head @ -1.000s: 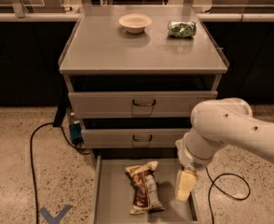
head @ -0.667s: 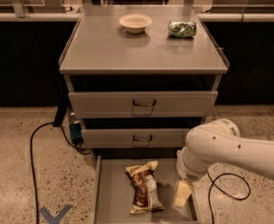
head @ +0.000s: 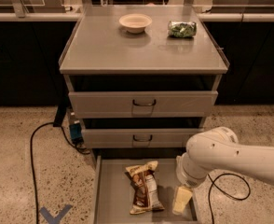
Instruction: Pick brown chip bag from bottom drawer and place on counter
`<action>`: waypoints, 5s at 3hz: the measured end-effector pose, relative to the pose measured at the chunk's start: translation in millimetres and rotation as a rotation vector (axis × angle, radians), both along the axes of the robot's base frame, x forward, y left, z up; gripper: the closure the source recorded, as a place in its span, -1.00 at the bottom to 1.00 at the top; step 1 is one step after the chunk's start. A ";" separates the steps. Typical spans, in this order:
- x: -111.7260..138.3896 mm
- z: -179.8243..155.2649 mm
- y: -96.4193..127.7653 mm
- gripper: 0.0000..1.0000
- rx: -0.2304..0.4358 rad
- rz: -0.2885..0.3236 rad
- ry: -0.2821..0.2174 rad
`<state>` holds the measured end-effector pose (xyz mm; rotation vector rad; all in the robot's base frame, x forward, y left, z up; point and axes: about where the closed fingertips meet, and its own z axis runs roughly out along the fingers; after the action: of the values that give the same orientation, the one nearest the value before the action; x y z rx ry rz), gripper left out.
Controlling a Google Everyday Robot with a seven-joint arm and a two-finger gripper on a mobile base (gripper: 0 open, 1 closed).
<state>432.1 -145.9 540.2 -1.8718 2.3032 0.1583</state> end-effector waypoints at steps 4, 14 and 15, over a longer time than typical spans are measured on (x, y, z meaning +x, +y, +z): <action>13.3 -129.7 57.2 -1.00 0.200 -0.155 0.038; 156.6 -381.5 137.0 -0.63 0.591 -0.811 0.040; 155.8 -381.7 137.4 -0.16 0.591 -0.810 0.041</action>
Offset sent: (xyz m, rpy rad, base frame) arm 0.0105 0.0745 -0.1527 0.2469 0.0598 -0.1577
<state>587.9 -8.5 158.5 -0.6111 2.4610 0.6635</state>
